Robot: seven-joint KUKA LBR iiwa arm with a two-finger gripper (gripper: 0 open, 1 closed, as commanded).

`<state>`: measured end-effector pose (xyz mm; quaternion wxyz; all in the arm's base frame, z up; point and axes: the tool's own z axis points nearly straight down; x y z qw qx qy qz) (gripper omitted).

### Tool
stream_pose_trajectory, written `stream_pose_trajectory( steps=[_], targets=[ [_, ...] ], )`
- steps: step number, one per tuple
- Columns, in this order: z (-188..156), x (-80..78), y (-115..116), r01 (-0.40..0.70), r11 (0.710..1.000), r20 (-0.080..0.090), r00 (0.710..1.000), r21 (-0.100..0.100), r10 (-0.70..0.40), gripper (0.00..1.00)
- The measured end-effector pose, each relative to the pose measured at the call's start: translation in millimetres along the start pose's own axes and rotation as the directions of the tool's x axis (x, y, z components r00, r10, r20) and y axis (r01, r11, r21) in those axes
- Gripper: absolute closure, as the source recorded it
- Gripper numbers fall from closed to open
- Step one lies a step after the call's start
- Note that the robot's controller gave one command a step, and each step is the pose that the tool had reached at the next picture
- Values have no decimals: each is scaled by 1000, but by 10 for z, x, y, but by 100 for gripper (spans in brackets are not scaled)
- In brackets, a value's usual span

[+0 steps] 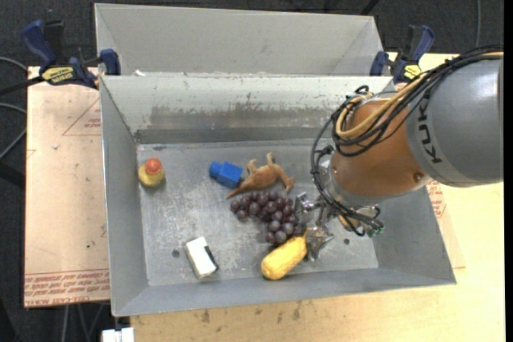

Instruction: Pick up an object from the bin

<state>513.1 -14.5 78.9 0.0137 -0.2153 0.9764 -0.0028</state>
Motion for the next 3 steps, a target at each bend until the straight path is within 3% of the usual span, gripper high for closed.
stream_pose_trajectory(
  steps=[3],
  targets=[
    [-290, 17, 19, 1, 1000, -21, 1000, -11, -1, 100]
  ],
)
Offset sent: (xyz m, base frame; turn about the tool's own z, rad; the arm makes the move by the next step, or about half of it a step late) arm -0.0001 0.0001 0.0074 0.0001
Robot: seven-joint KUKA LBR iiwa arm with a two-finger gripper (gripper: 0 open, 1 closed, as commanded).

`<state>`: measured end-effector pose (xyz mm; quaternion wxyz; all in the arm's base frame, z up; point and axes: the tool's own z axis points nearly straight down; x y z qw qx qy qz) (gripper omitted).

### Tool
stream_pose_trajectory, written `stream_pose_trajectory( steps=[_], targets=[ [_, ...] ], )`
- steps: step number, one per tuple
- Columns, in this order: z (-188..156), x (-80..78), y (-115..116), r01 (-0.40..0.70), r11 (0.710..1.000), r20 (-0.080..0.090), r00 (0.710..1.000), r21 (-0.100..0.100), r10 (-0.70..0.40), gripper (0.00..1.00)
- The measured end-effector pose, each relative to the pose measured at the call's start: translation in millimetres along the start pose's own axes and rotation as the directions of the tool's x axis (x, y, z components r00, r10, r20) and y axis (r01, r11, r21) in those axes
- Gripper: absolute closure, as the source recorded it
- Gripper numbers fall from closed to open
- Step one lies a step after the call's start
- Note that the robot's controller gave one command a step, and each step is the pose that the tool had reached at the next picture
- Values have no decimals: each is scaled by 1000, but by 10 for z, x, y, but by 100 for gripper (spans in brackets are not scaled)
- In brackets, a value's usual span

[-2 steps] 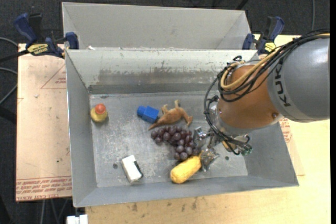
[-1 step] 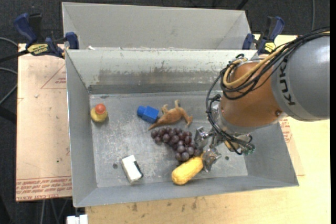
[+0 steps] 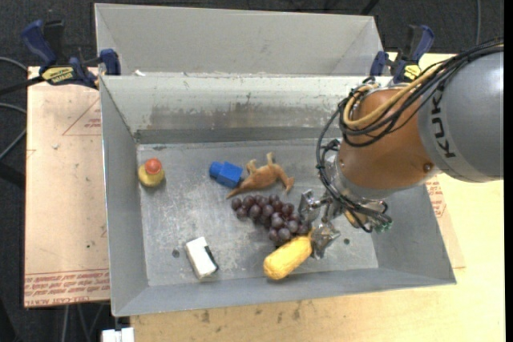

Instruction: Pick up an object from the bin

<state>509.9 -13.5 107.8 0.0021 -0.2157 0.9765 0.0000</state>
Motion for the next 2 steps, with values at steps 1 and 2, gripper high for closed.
stream_pose_trajectory(
  steps=[1, 2],
  targets=[
    [-48, -25, -10, 0, 1000, 0, 1000, 0, 0, 100],
    [-86, -25, -7, 0, 1000, 0, 1000, -1, 0, 100]
  ],
)
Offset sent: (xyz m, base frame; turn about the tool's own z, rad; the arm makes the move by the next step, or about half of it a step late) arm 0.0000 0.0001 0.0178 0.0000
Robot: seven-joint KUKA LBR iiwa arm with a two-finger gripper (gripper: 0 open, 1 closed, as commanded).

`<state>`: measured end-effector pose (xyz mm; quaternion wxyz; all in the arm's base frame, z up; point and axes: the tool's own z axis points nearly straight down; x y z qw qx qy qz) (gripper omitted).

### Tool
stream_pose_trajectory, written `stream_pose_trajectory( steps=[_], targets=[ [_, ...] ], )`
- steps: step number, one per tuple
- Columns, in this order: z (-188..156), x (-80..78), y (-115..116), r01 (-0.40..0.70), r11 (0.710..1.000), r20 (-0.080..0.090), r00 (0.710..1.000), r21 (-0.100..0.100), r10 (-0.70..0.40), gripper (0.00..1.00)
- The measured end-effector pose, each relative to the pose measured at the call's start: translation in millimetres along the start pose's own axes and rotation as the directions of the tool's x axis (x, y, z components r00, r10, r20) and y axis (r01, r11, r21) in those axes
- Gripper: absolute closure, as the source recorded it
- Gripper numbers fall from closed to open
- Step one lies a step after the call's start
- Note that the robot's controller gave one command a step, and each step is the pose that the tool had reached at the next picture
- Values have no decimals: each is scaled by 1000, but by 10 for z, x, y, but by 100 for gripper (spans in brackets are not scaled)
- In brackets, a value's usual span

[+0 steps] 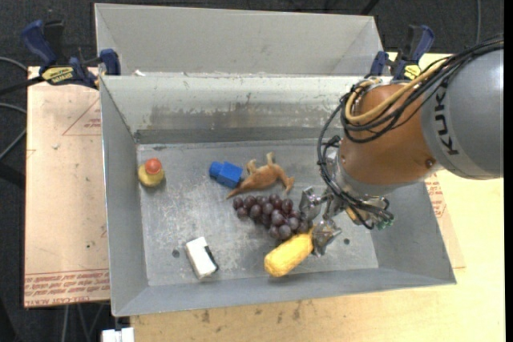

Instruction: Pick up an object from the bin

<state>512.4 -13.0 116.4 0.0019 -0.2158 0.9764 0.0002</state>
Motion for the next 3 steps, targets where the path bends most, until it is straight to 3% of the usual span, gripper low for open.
stream_pose_trajectory(
  steps=[3],
  targets=[
    [-248, 10, 13, 0, 1000, -3, 1000, -2, 0, 100]
  ],
)
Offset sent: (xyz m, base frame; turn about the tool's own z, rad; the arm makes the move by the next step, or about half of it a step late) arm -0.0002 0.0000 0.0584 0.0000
